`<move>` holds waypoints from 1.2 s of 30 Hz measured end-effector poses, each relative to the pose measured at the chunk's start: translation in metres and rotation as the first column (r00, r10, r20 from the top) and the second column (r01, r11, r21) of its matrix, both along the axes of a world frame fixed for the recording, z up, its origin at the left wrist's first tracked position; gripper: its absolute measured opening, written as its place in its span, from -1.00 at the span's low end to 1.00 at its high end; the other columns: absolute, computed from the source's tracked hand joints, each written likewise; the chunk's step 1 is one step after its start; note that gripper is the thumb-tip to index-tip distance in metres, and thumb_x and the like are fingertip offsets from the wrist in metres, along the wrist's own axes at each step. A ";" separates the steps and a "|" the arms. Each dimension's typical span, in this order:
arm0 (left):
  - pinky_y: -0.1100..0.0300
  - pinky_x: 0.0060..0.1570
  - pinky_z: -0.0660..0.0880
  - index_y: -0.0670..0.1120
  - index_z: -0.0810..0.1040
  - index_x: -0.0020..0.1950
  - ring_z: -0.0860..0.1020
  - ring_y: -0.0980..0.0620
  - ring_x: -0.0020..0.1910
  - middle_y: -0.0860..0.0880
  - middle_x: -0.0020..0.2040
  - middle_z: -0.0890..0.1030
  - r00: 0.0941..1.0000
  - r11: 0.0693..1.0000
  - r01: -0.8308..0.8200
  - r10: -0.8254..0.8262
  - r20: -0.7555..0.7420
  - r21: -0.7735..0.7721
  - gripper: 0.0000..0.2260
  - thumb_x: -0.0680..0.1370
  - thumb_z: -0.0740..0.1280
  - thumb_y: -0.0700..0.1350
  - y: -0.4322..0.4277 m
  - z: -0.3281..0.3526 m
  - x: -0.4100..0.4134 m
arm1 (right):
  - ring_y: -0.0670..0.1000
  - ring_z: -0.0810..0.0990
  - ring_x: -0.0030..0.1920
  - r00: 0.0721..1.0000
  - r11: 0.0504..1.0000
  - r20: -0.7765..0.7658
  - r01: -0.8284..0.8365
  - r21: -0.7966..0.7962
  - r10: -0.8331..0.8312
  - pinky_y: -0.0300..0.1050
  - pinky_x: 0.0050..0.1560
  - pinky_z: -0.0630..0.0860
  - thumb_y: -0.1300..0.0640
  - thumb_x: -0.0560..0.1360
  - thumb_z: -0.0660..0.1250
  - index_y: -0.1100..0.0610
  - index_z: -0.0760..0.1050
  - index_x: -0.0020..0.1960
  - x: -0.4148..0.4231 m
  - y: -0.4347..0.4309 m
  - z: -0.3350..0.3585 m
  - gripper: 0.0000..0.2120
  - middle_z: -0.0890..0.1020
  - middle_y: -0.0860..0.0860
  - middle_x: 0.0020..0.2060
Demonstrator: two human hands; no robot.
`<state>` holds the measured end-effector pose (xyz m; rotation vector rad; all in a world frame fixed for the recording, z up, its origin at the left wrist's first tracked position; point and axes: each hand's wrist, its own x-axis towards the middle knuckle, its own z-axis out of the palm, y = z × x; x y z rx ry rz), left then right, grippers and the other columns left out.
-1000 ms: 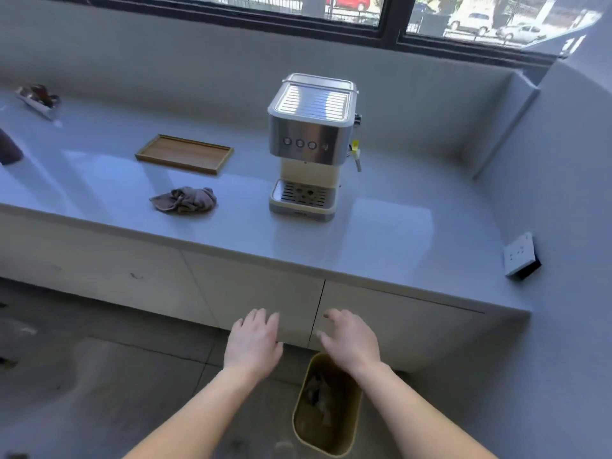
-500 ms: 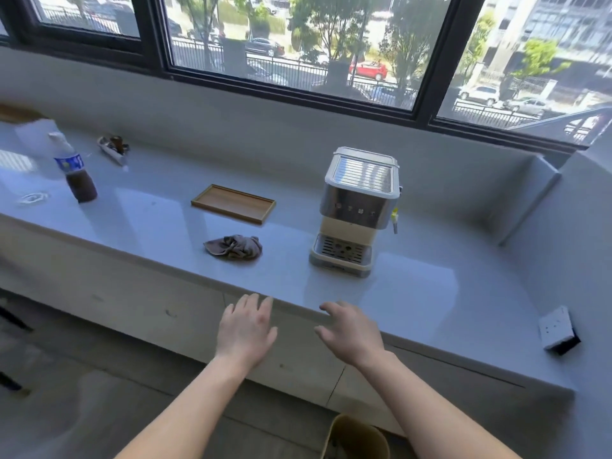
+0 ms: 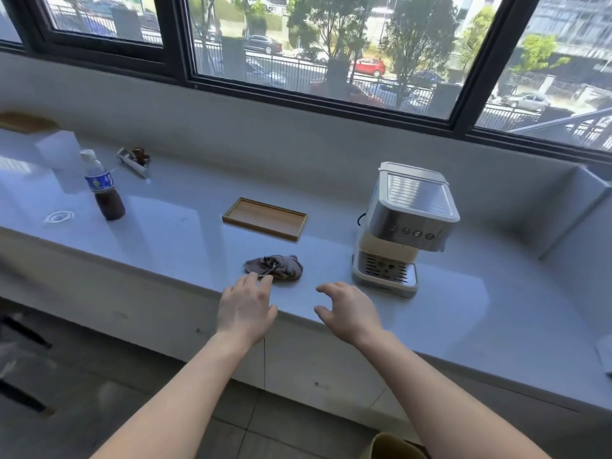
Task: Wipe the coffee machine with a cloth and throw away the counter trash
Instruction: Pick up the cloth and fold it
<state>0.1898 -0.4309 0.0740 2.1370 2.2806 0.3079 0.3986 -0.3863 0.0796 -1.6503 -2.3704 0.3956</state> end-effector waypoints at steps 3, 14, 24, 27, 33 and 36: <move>0.05 0.08 0.44 -0.02 0.34 0.39 0.46 -0.07 0.20 -0.05 0.24 0.48 1.000 1.000 0.002 -0.002 0.014 -0.014 -0.56 0.54 0.26 0.07 0.016 -0.002 -0.009 | 0.06 0.49 0.23 1.000 1.000 0.003 -0.005 -0.018 0.005 -0.03 0.14 0.47 -0.07 0.54 0.28 -0.06 0.43 0.38 -0.014 0.019 -0.001 -0.58 0.57 -0.03 0.16; 0.05 0.05 0.46 0.02 0.35 0.32 0.46 -0.08 0.13 -0.03 0.18 0.49 0.999 0.984 -0.010 0.016 0.033 -0.176 -0.63 0.54 0.27 0.07 0.120 -0.038 -0.044 | 0.13 0.51 0.19 0.999 0.993 0.000 -0.047 -0.111 0.047 0.06 0.11 0.49 -0.07 0.53 0.31 -0.03 0.43 0.34 -0.054 0.134 -0.030 -0.61 0.55 0.03 0.18; -0.02 0.17 0.45 0.15 0.12 0.54 0.35 -0.11 0.37 -0.07 0.45 0.30 0.997 0.915 0.032 -0.003 0.072 -0.403 -0.33 0.48 0.32 0.07 0.196 -0.078 -0.061 | 0.16 0.32 0.39 0.961 0.914 0.100 -0.211 -0.346 0.259 0.09 0.26 0.45 -0.06 0.38 0.46 -0.21 0.13 0.52 -0.086 0.208 -0.075 -0.19 0.25 -0.01 0.49; -0.01 0.13 0.47 0.19 0.12 0.53 0.36 -0.08 0.36 -0.03 0.44 0.29 0.995 0.899 0.055 -0.016 0.094 -0.434 -0.30 0.45 0.35 0.15 0.208 -0.088 -0.063 | 0.17 0.31 0.38 0.953 0.904 0.125 -0.213 -0.372 0.276 0.10 0.21 0.49 -0.09 0.37 0.44 -0.22 0.15 0.49 -0.094 0.220 -0.084 -0.22 0.24 -0.02 0.49; 0.05 -0.03 0.48 0.24 0.26 0.42 0.44 -0.06 0.19 0.05 0.21 0.47 0.988 0.892 0.157 -0.141 0.070 -0.424 -0.44 0.45 0.33 0.16 0.227 -0.102 -0.078 | 0.19 0.42 0.16 0.943 0.897 0.143 -0.230 -0.376 0.302 0.08 0.09 0.52 -0.30 0.37 0.37 -0.17 0.37 0.29 -0.108 0.231 -0.097 -0.46 0.50 0.03 0.17; 0.04 -0.11 0.45 0.17 0.36 0.34 0.44 -0.08 0.14 0.02 0.15 0.48 0.980 0.898 0.195 -0.191 0.049 -0.394 -0.61 0.51 0.25 0.05 0.235 -0.107 -0.085 | 0.18 0.43 0.03 0.941 0.907 0.153 -0.235 -0.350 0.303 0.01 -0.02 0.48 -0.34 0.35 0.38 -0.13 0.44 0.20 -0.115 0.234 -0.100 -0.49 0.51 0.05 0.03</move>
